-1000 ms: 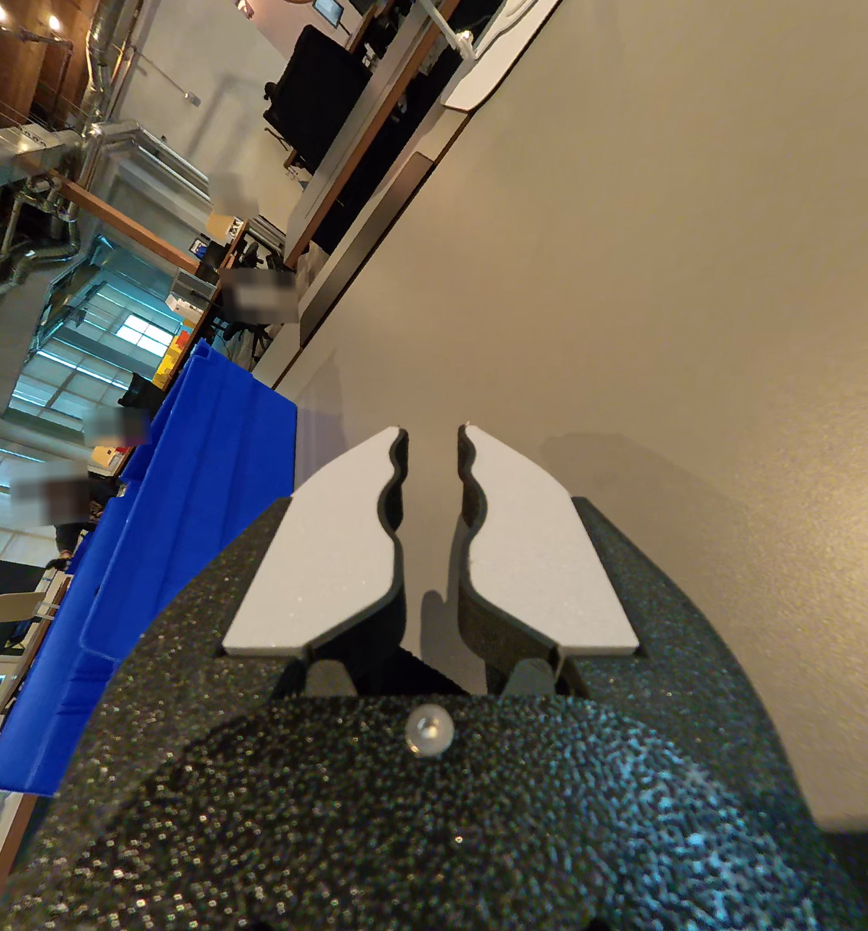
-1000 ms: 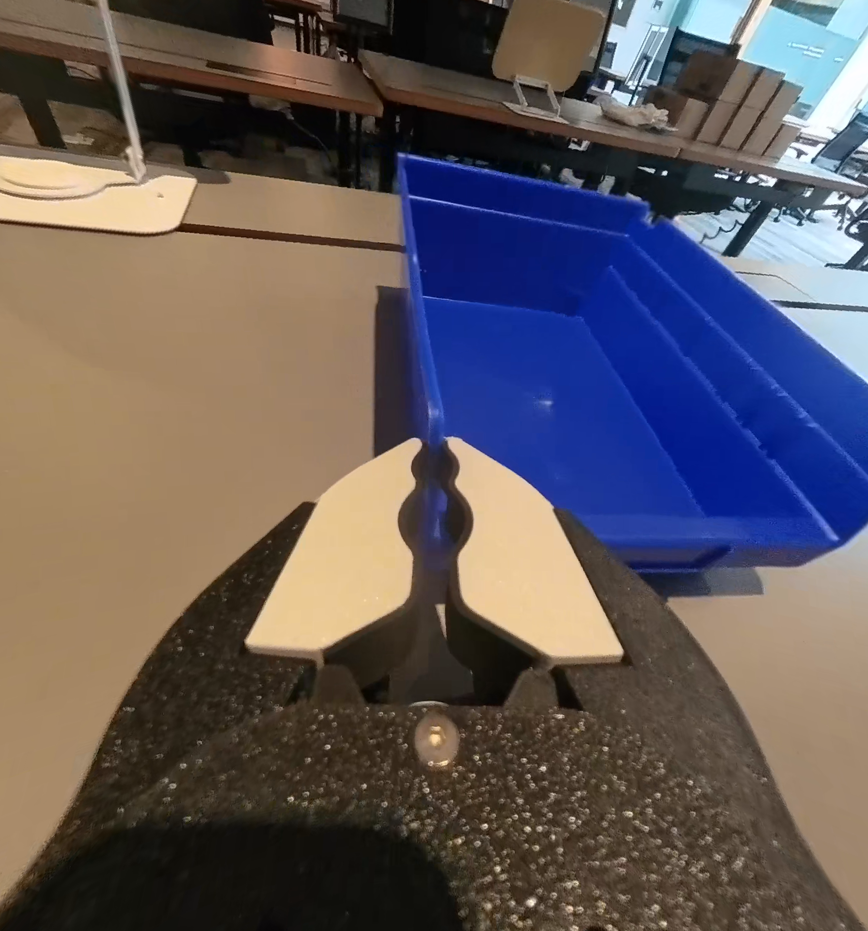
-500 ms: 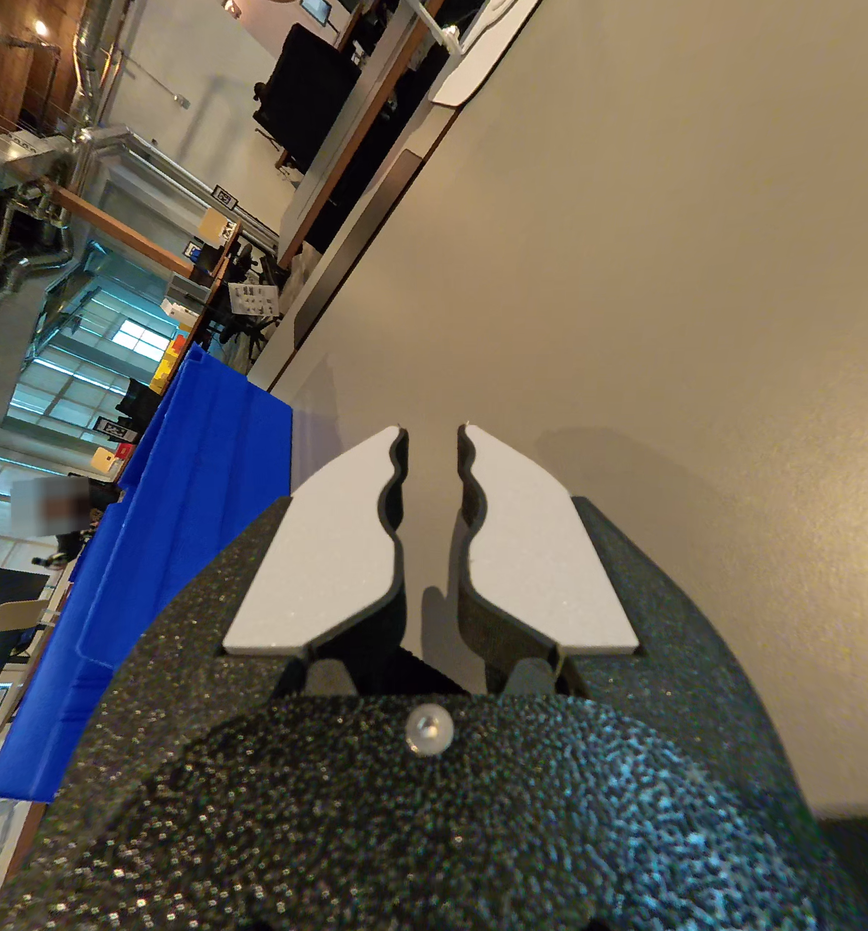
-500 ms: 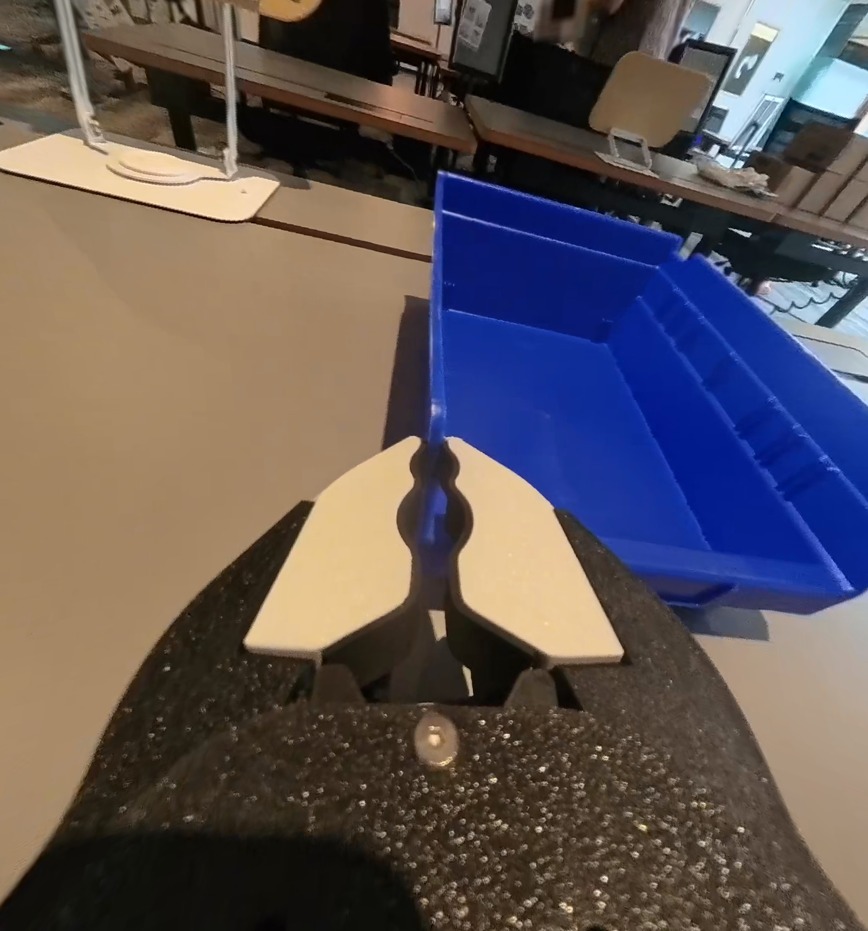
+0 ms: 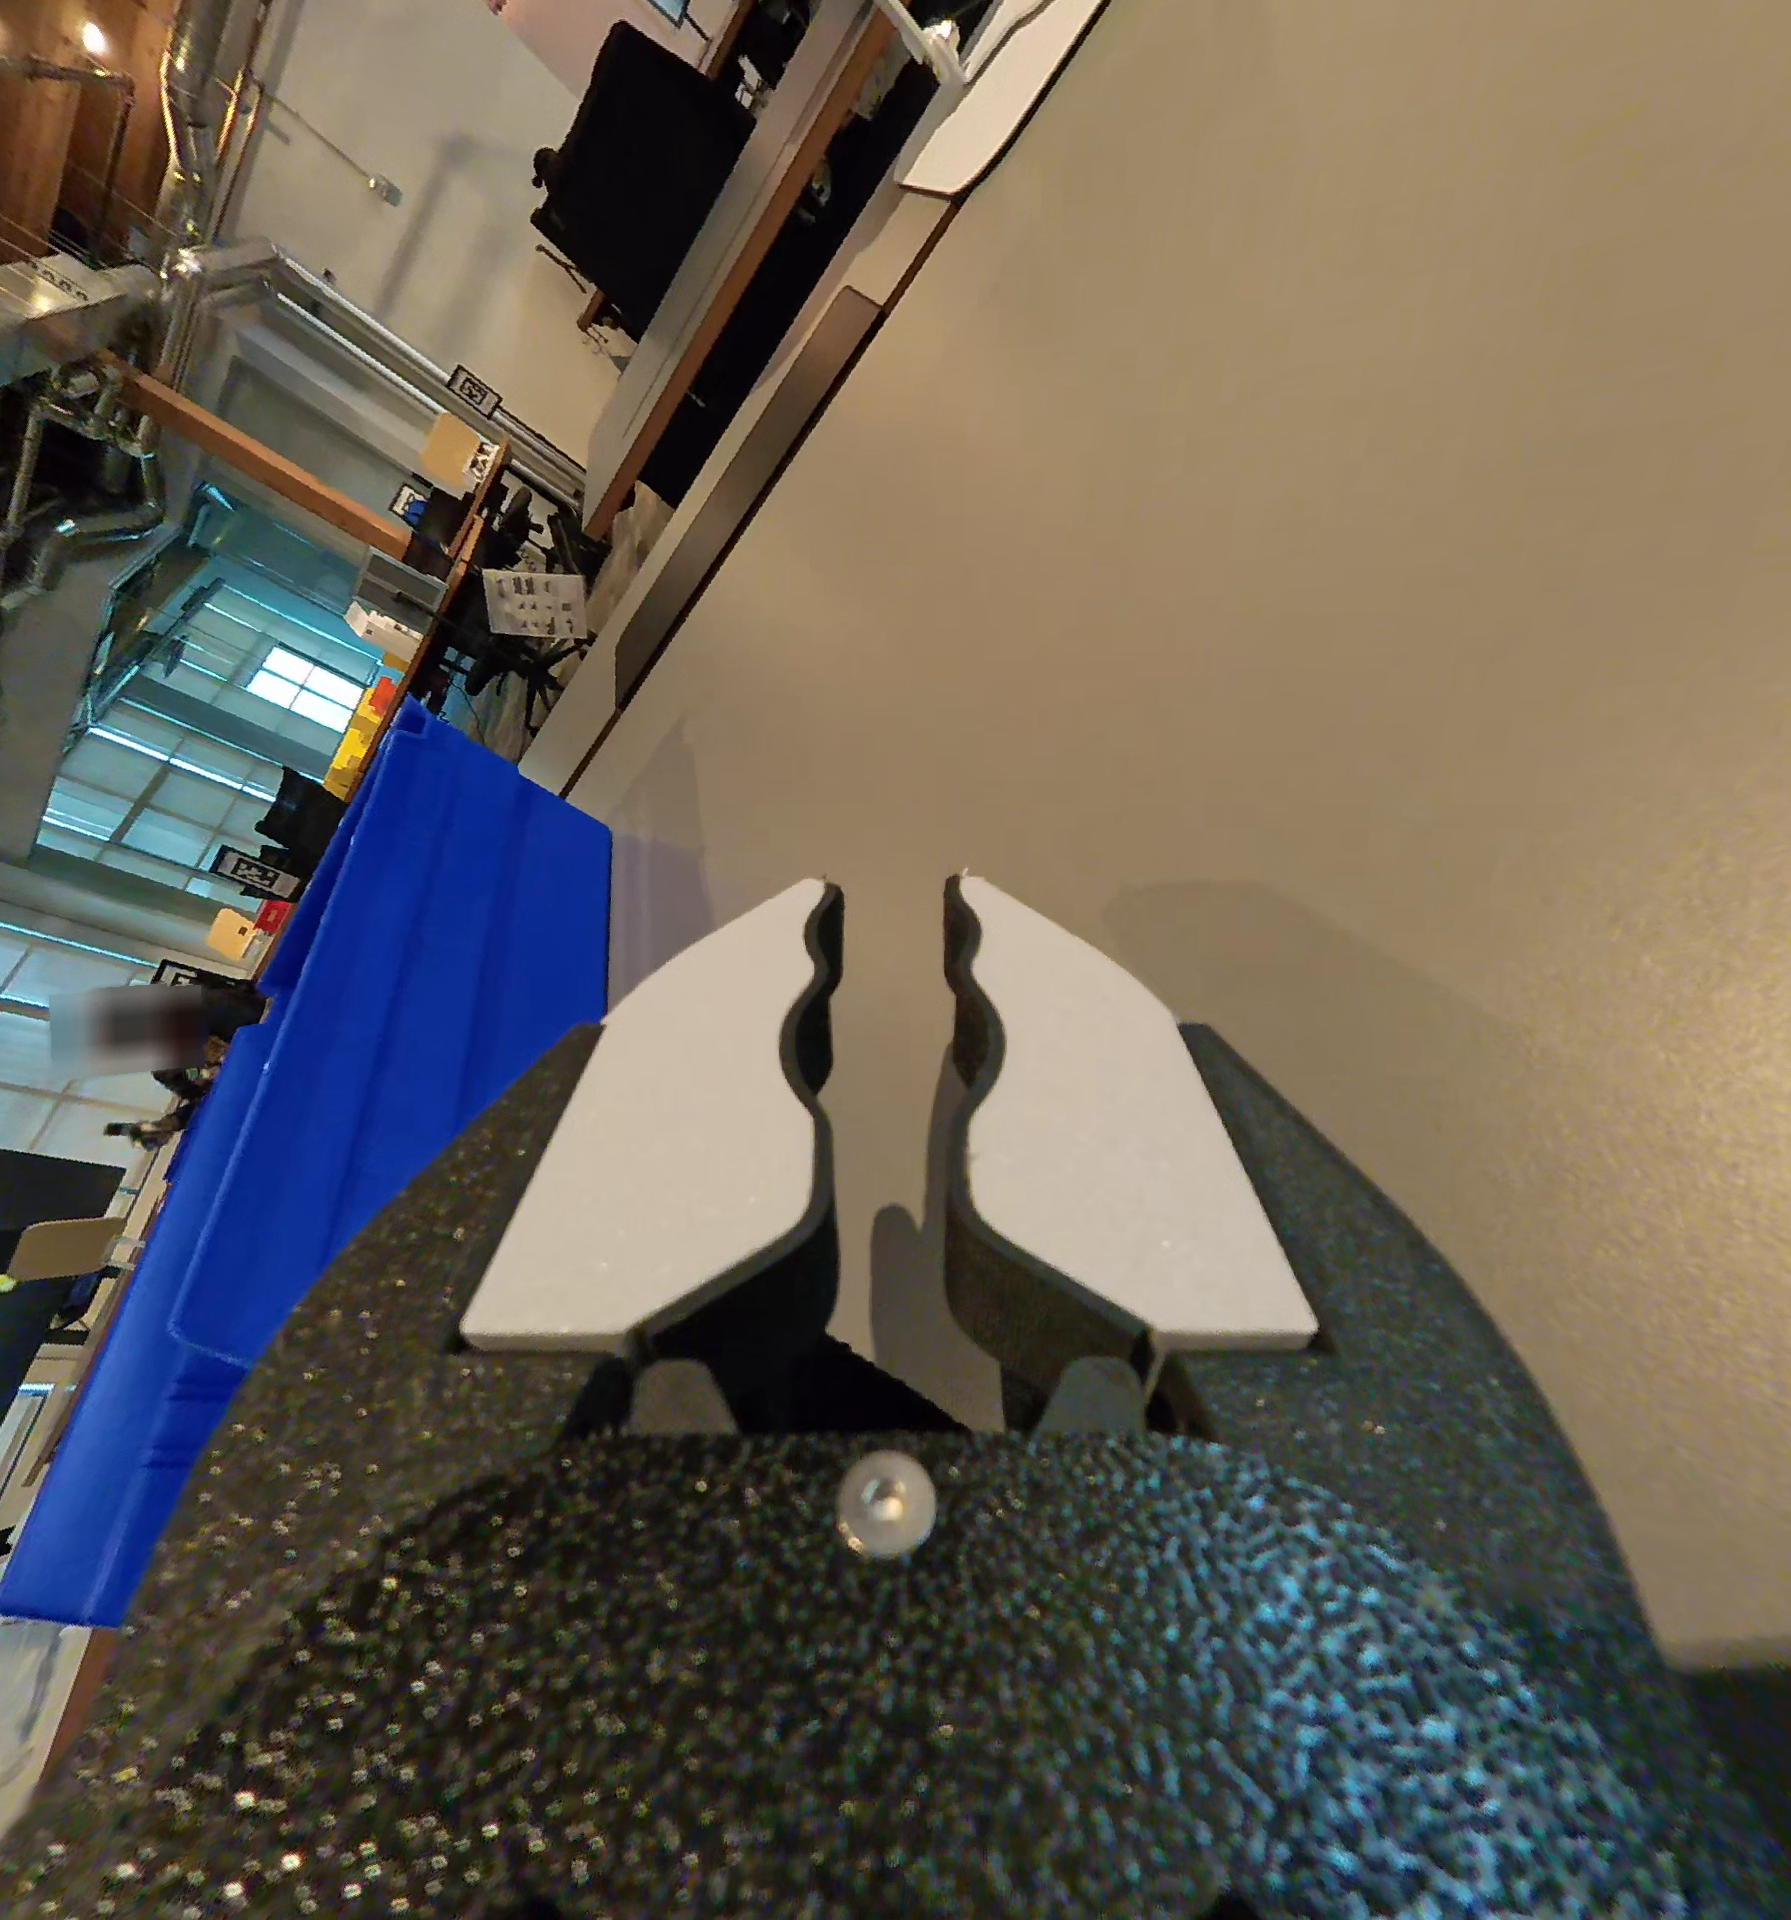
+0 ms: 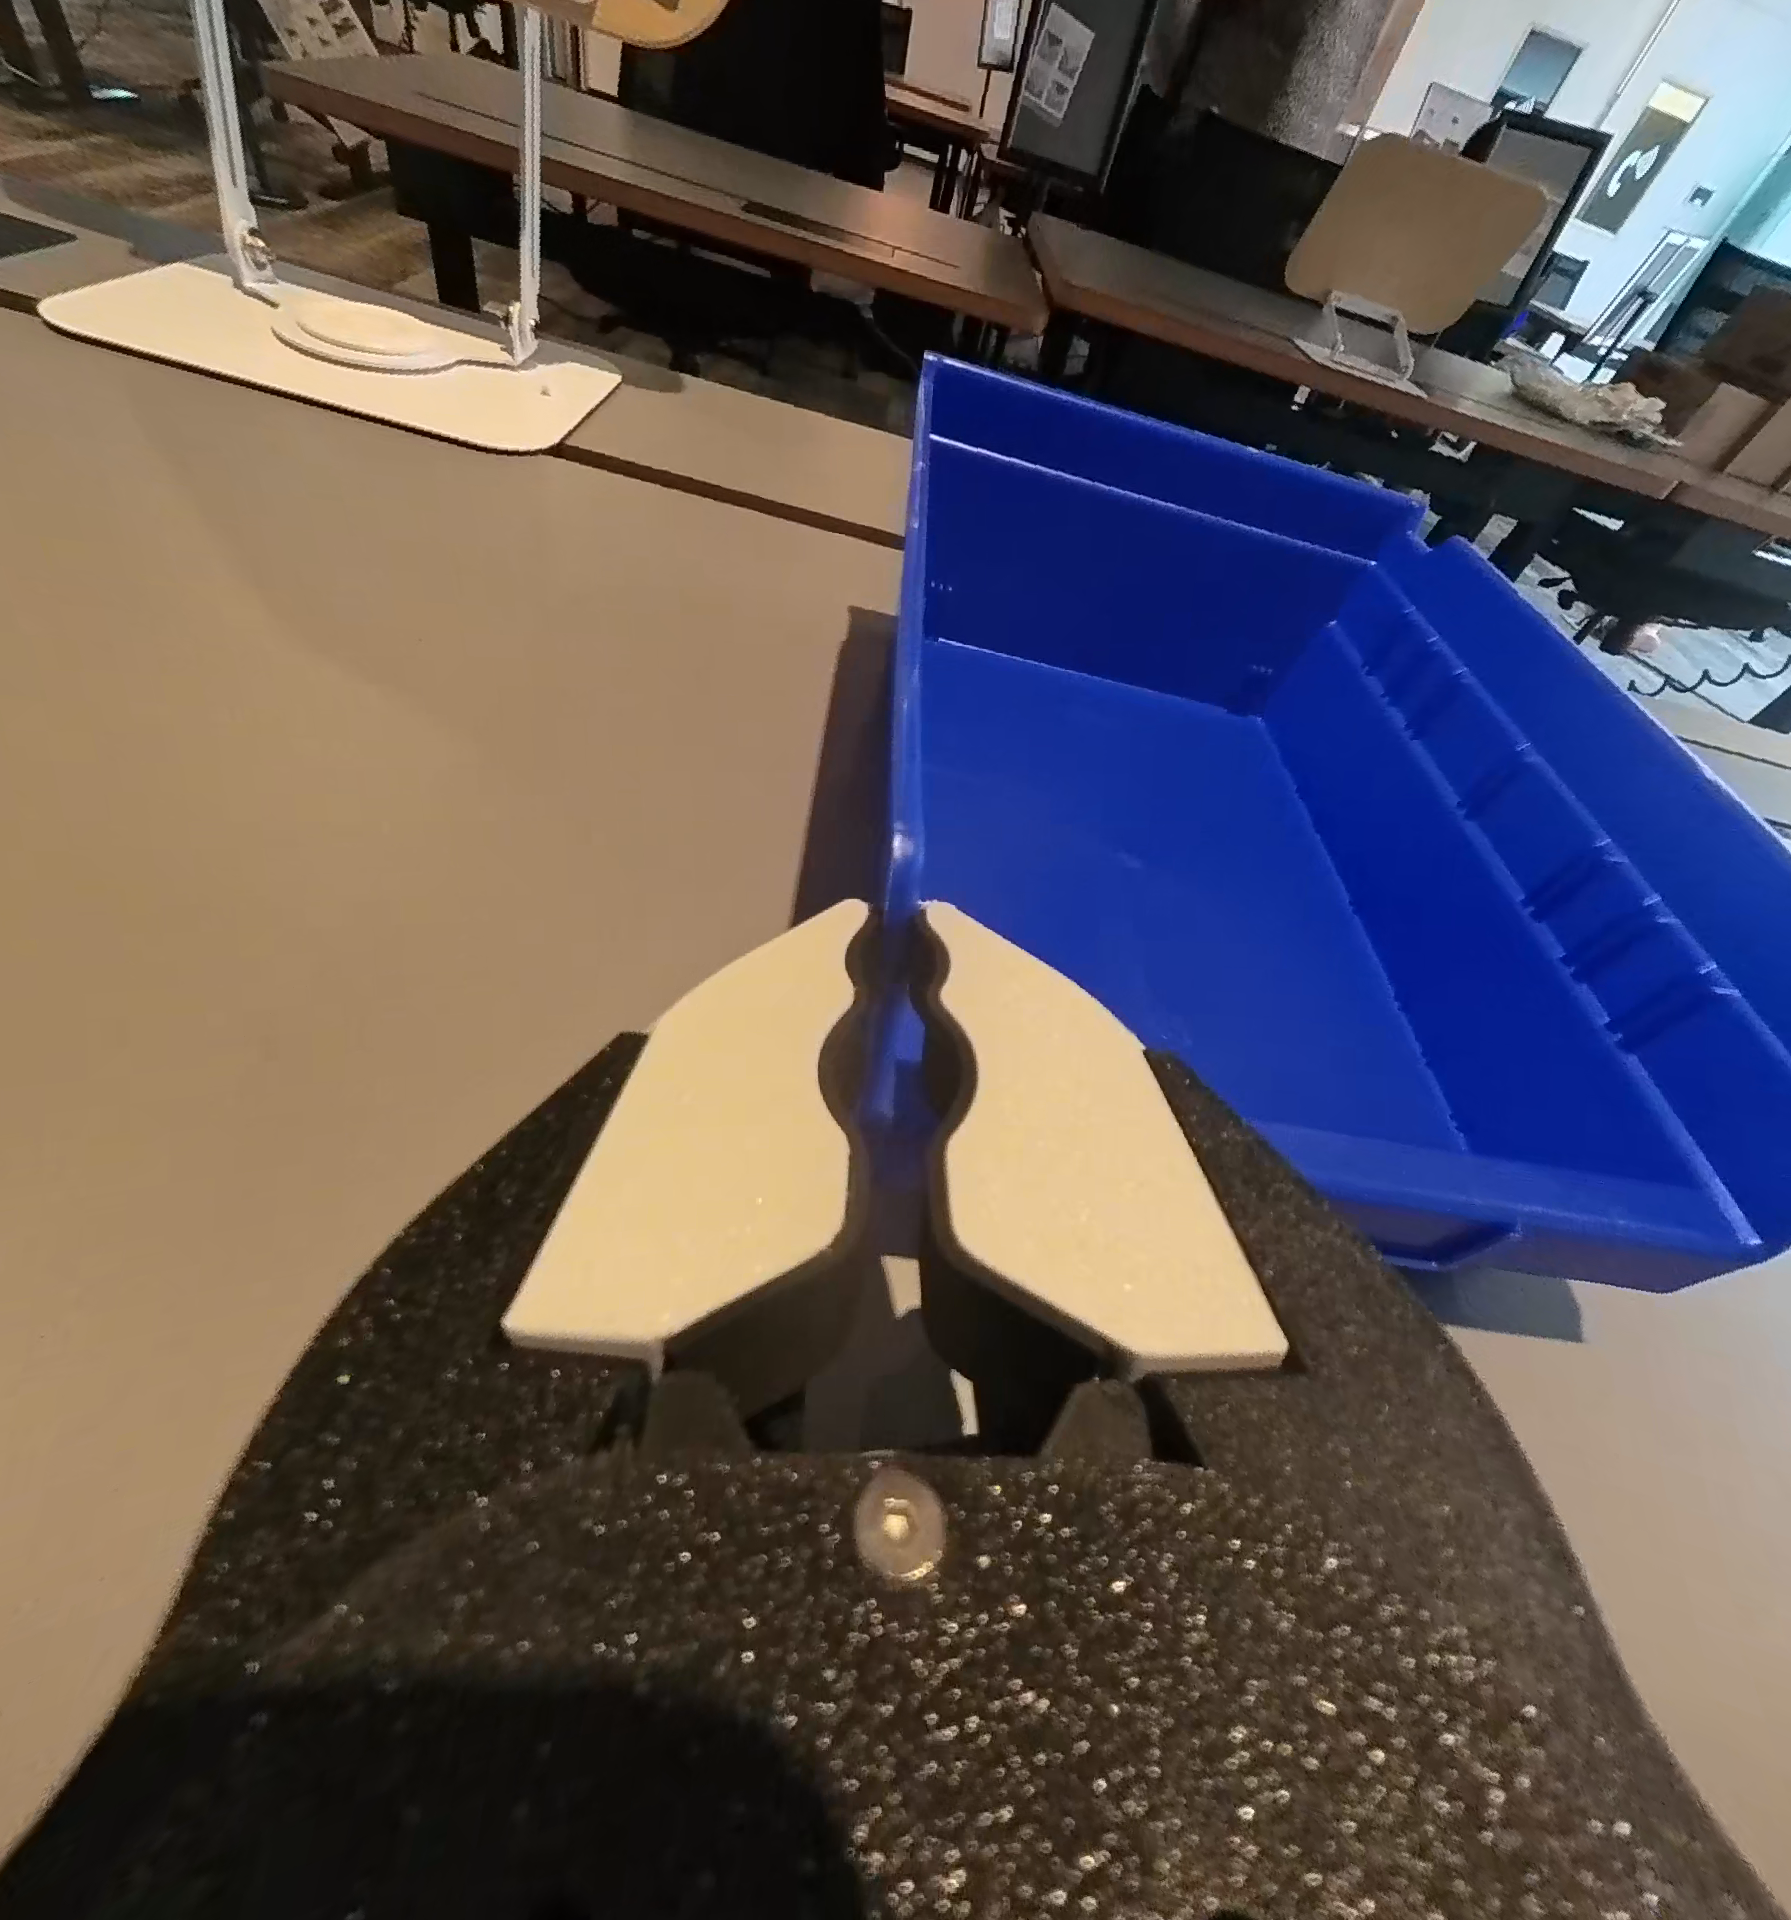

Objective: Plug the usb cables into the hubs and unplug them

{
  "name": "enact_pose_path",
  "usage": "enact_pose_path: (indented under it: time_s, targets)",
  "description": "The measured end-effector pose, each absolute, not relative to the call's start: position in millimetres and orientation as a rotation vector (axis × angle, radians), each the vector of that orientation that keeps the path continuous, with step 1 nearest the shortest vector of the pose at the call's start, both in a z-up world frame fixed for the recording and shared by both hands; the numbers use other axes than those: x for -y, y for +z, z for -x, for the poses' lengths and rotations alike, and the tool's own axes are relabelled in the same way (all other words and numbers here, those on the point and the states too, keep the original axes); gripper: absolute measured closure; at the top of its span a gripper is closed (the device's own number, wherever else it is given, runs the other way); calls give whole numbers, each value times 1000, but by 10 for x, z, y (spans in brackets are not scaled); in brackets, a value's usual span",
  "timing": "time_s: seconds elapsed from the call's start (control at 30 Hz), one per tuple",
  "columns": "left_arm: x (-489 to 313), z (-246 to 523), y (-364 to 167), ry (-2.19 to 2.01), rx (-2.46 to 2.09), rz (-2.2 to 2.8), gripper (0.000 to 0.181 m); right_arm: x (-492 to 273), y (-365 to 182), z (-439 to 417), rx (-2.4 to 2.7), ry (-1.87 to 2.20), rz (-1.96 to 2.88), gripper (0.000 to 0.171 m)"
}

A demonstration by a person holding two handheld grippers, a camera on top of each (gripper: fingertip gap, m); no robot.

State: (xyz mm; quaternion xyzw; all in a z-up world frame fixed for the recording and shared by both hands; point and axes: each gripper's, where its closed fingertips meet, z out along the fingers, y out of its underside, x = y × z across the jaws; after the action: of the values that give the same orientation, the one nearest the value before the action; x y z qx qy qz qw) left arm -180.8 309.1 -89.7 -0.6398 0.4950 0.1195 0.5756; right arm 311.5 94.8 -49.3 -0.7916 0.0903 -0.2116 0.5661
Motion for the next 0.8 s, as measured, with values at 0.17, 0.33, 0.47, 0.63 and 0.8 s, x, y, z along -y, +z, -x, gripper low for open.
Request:
enact_pose_path:
  time_s: [0.17,0.33,0.47,0.63,0.8]
  targets:
    - [-3090,1807,-904,283,-1164,1499,163,-957,-493,-3115,-197,-494,1858,166]
    - [-3086,1807,-896,280,-1160,1495,163,-932,-405,-3045,-152,-468,1796,148]
    - [-3087,1814,-891,279,-1154,1496,163,-784,-207,-2866,-102,-461,1736,126]
    - [-3094,1823,-858,251,-1129,1501,163,-880,41,-2314,-32,-251,1672,120]
    - [-3088,1866,-699,143,-1027,1490,164,-1413,0,-1758,5,80,1653,119]
